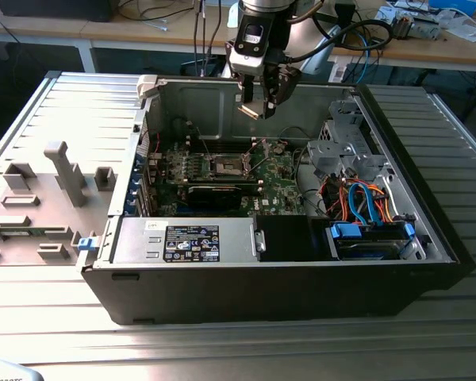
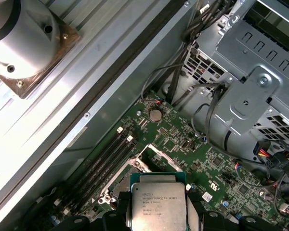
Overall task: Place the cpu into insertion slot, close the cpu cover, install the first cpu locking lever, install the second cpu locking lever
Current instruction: 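Place the cpu into insertion slot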
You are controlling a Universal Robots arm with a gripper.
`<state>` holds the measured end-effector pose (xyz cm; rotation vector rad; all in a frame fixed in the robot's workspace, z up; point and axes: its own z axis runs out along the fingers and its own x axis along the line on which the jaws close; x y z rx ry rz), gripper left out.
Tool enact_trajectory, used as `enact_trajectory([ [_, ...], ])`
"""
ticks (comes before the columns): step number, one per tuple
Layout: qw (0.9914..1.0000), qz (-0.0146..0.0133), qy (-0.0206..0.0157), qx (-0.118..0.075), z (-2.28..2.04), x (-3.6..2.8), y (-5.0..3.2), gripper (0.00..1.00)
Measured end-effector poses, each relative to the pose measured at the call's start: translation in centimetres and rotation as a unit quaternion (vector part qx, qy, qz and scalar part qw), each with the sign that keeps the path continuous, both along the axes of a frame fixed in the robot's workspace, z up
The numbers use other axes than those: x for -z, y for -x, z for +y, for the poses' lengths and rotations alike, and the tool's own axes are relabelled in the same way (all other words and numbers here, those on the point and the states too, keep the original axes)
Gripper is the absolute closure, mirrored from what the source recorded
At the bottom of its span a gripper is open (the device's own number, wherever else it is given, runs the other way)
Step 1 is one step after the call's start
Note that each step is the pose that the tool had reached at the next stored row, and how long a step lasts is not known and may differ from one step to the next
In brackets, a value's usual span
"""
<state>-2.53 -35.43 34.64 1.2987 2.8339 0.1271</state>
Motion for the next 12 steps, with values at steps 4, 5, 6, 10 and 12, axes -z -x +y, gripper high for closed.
enact_trajectory([
  [4, 1.00000, 0.0000, 0.0001, 0.002, 0.00, 0.01, 0.00, 0.45],
  [5, 1.00000, 0.0000, 0.0001, 0.002, 0.00, 0.01, 0.00, 0.45],
  [6, 1.00000, 0.0000, 0.0001, 0.003, 0.00, 0.02, 0.00, 0.45],
  [10, 0.99999, 0.0000, 0.0003, 0.004, 0.01, 0.03, 0.00, 0.45],
  [12, 0.99998, 0.0000, 0.0003, 0.007, 0.01, 0.09, 0.00, 0.45],
])
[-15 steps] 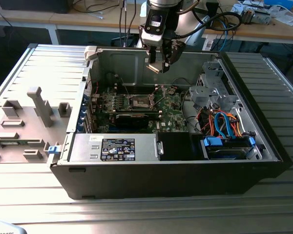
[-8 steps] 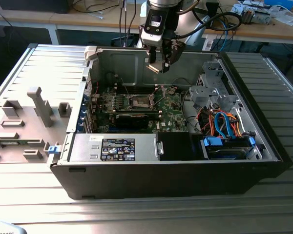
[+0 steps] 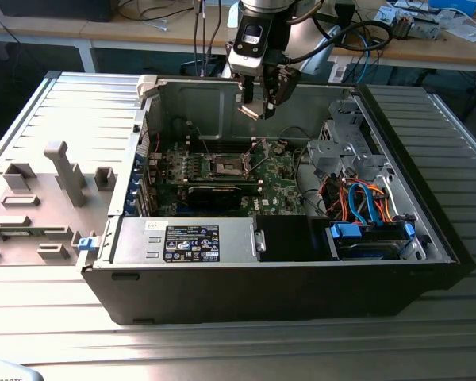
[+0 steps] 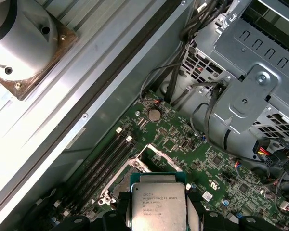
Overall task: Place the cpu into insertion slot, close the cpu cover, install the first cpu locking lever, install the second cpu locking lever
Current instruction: 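Place the cpu into insertion slot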
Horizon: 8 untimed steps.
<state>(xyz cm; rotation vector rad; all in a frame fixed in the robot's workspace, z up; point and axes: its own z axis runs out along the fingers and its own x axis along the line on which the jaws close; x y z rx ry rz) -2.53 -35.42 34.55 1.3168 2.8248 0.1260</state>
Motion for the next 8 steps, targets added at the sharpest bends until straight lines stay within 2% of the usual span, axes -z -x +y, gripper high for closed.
enact_trajectory([
  [8, 1.00000, 0.0000, 0.0000, 0.000, 0.00, 0.01, 0.00, 0.45],
])
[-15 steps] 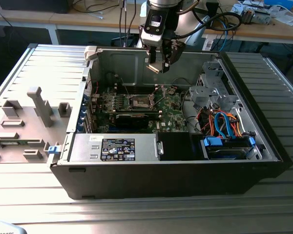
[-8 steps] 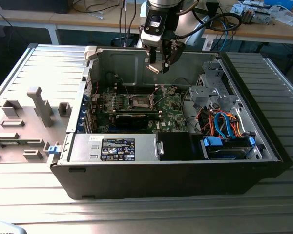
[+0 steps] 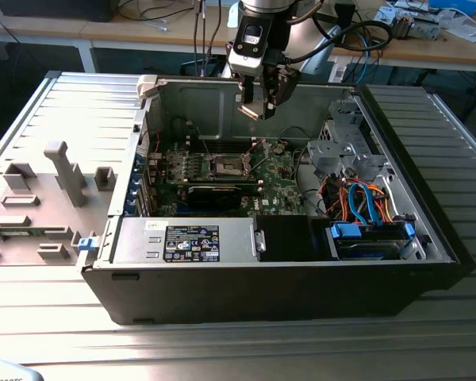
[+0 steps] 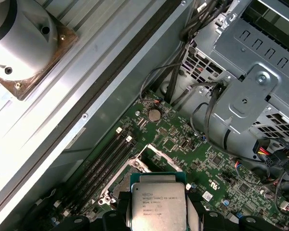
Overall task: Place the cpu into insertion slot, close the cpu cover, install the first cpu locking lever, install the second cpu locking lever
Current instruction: 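Place the cpu into insertion slot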
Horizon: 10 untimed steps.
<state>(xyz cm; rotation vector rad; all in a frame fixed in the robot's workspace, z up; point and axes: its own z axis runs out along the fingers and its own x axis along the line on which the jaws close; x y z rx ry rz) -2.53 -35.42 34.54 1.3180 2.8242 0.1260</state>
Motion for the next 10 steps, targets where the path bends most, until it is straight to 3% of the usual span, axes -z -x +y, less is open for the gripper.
enact_trajectory([
  [10, 1.00000, 0.0000, 0.0000, 0.002, 0.00, 0.02, 0.00, 0.45],
])
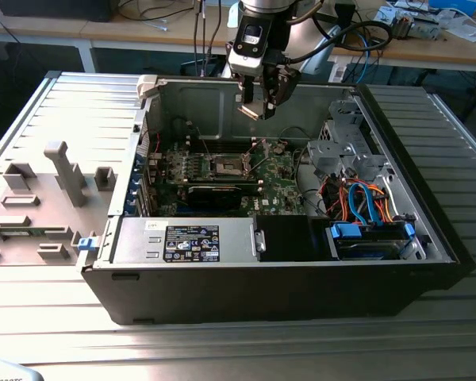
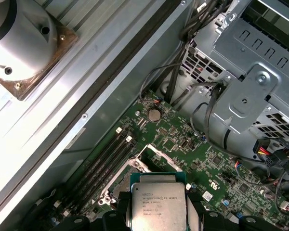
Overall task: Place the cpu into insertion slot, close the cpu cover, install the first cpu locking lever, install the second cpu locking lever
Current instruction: 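Place the cpu into insertion slot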
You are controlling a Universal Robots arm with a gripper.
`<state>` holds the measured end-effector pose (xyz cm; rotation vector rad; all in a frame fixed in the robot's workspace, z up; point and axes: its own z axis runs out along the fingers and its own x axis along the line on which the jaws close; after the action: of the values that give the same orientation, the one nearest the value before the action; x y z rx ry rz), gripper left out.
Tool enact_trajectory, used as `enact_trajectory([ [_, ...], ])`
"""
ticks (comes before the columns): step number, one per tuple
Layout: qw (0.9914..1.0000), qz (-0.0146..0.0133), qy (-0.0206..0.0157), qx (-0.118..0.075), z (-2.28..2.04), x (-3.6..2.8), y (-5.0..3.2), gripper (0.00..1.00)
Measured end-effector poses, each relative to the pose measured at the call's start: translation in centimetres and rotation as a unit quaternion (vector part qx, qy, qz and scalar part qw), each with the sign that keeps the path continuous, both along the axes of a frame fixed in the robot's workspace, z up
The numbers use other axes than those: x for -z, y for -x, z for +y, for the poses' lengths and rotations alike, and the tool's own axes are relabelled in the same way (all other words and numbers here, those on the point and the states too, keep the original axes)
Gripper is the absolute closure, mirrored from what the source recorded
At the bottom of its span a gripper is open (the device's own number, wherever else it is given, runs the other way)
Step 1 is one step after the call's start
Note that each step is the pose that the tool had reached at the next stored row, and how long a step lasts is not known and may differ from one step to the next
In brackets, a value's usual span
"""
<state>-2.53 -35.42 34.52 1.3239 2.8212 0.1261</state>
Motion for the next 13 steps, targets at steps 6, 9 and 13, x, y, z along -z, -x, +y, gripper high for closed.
enact_trajectory([
  [6, 0.99997, 0.0000, 0.0000, 0.008, 0.00, 0.02, 0.00, 0.45],
  [9, 0.99996, 0.0000, 0.0000, 0.008, 0.00, 0.03, 0.00, 0.45],
  [13, 0.99996, 0.0000, 0.0000, 0.009, 0.00, 0.04, 0.00, 0.45],
])
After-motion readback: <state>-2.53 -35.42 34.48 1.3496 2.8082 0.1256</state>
